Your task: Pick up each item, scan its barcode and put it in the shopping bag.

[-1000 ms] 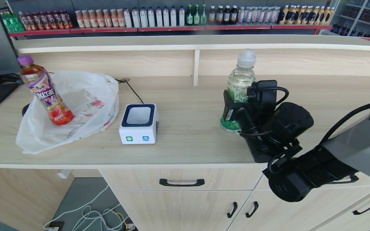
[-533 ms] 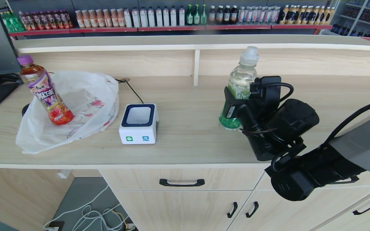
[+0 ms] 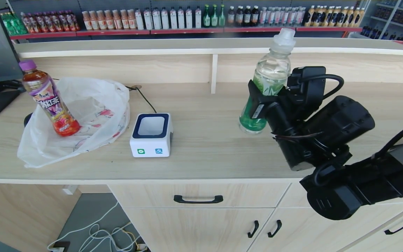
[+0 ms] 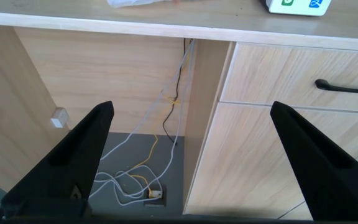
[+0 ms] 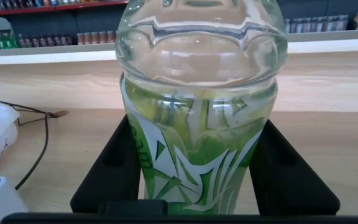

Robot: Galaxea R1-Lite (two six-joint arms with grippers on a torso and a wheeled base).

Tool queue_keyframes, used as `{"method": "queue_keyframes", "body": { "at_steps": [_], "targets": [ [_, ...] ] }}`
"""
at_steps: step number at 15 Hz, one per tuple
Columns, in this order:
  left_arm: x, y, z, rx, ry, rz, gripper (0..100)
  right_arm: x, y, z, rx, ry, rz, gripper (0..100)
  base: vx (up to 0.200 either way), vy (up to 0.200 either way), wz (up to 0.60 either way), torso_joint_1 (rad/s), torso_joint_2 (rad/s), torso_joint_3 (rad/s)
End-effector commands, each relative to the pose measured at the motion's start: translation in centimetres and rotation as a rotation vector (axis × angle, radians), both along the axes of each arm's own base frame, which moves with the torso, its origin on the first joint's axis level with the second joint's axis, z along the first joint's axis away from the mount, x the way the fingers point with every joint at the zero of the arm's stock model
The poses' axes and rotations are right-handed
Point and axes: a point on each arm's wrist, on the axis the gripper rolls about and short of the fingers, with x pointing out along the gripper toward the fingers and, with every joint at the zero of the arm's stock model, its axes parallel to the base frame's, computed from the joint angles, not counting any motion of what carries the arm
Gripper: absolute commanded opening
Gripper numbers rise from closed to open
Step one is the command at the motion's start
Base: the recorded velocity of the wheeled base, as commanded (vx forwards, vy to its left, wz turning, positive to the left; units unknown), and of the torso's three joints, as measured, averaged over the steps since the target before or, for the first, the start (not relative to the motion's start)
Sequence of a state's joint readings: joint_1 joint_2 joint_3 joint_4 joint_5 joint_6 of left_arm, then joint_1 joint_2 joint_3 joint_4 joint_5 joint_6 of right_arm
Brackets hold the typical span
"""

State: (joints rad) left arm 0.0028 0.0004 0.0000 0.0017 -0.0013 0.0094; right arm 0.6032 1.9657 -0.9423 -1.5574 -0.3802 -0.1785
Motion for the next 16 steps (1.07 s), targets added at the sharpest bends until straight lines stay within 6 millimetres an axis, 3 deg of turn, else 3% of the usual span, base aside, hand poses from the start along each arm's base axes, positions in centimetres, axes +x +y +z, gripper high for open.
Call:
{"method": "queue_keyframes", "body": {
  "at_steps": [1, 6, 9, 13, 16],
  "targets": [
    [0.0, 0.0, 0.0, 0.000, -0.001, 0.000, 100, -2.4, -0.9, 2.0, 0.026, -0.036, 0.027, 0, 0.000, 0.000, 0.00, 0.000, 0.00, 0.000],
    [0.0, 0.0, 0.0, 0.000, -0.001, 0.000, 100, -8.5, -3.3, 1.8, -0.008, 0.008, 0.083, 0, 0.000, 0.000, 0.00, 0.000, 0.00, 0.000],
    [0.0, 0.0, 0.0, 0.000, -0.001, 0.000, 100, -10.7, -4.7, 1.6, -0.017, 0.019, 0.091, 0, 0.000, 0.000, 0.00, 0.000, 0.00, 0.000],
    [0.0, 0.0, 0.0, 0.000, -0.001, 0.000, 100, -14.6, -6.5, -1.3, -0.096, 0.111, 0.147, 0, 0.000, 0.000, 0.00, 0.000, 0.00, 0.000],
    [0.0, 0.0, 0.0, 0.000, -0.001, 0.000, 100, -15.6, -7.3, -1.3, -0.091, 0.105, 0.152, 0, 0.000, 0.000, 0.00, 0.000, 0.00, 0.000]
  ]
}}
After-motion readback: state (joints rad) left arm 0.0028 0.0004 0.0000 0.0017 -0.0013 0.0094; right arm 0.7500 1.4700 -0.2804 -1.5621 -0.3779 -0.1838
